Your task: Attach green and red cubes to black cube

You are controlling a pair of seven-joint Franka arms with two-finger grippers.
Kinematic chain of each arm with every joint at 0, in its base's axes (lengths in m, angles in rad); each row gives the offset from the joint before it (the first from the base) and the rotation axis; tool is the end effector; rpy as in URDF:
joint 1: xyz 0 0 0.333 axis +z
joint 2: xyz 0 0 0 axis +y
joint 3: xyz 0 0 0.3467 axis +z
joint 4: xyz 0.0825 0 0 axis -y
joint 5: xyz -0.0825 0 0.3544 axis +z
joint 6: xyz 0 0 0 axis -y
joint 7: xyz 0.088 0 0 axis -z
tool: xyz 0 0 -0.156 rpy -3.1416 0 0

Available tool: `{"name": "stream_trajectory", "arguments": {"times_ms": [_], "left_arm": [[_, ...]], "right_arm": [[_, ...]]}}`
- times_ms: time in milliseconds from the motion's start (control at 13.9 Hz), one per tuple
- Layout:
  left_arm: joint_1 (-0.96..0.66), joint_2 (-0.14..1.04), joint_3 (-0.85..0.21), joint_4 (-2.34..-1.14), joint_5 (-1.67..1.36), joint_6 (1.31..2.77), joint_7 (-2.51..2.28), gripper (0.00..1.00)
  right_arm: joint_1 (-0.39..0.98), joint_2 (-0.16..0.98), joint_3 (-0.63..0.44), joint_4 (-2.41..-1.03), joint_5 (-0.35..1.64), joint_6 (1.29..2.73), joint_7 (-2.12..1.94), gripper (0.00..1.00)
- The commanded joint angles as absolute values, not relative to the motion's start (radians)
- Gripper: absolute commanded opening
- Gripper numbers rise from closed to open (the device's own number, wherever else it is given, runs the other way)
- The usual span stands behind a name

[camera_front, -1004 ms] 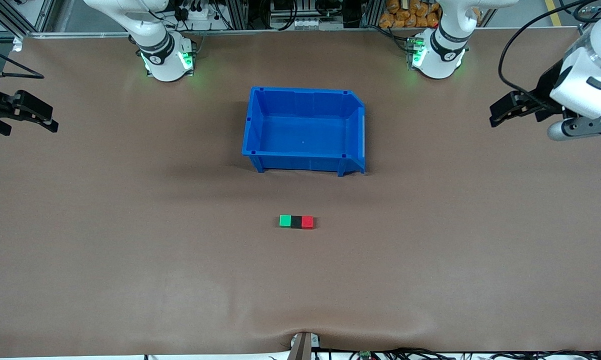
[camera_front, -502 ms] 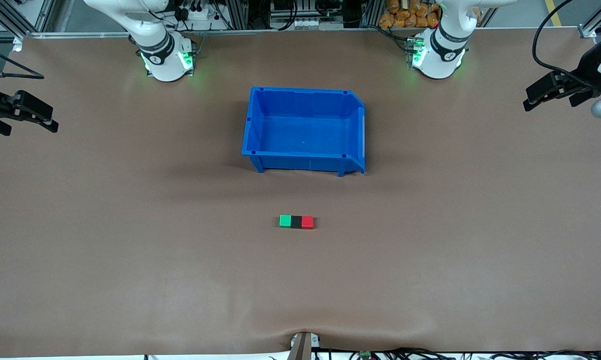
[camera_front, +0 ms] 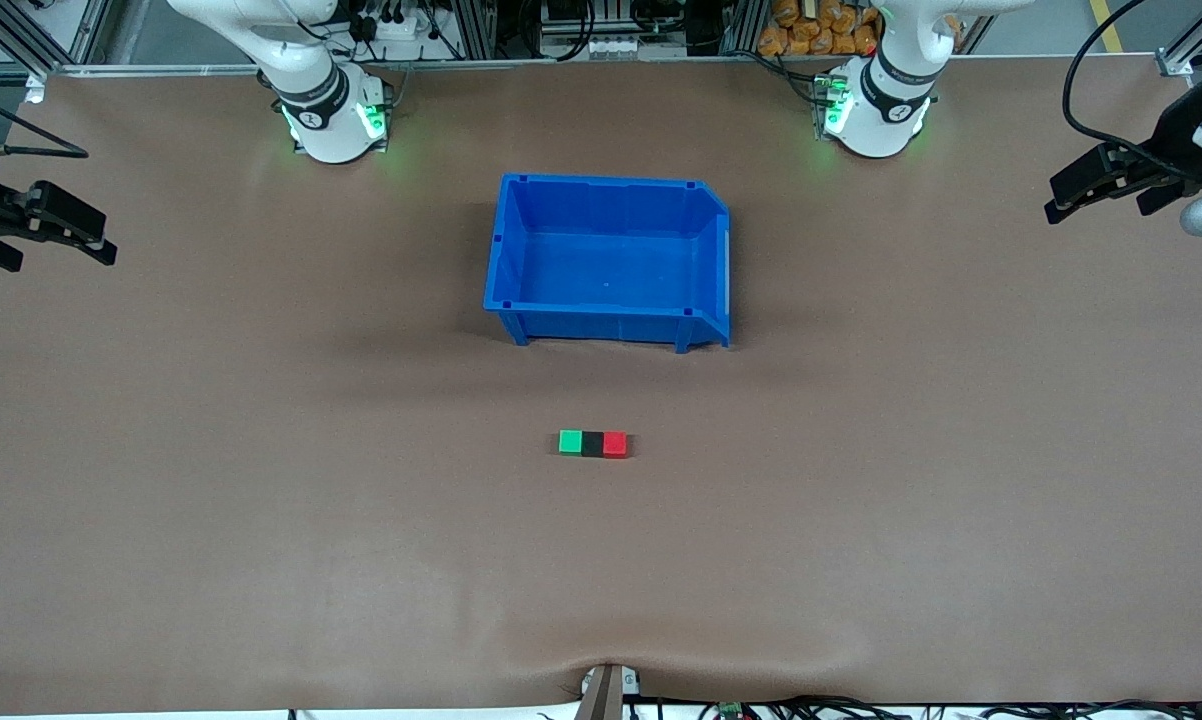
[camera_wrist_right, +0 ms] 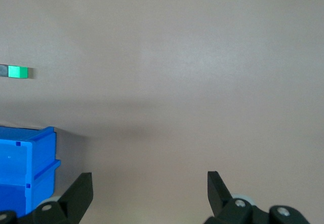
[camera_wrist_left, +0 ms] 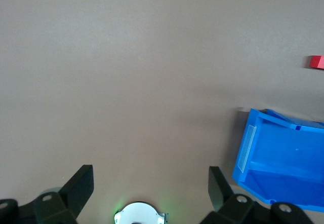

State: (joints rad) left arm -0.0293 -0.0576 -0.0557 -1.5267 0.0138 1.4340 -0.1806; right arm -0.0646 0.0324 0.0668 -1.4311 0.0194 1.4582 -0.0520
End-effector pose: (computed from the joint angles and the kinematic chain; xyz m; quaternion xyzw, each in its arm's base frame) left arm 0.4874 -0.0402 0.6429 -0.9986 -0.0487 0.0163 0.0107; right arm 0.5244 0.0037 0.6404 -0.9995 -0.0281 0.0023 0.0108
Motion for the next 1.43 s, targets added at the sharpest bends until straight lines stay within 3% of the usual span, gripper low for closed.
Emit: {"name": "stream_trajectory", "arguments": {"times_ms": [0,1363], "left_arm": [[-0.021,-0.049,-0.06,-1.509,0.025,1.408,-0.173,1.0],[-0.006,-0.06,-0.057,-1.468,0.026,1.335,-0.178,1.0]], "right_arm": [[-0.071,0.043,0.075,-1.407,0.011,1.445,-0.057,1.0],[-0.075,0.043,0.075,-1.407,0.014,1.443,-0.057,1.0]]}}
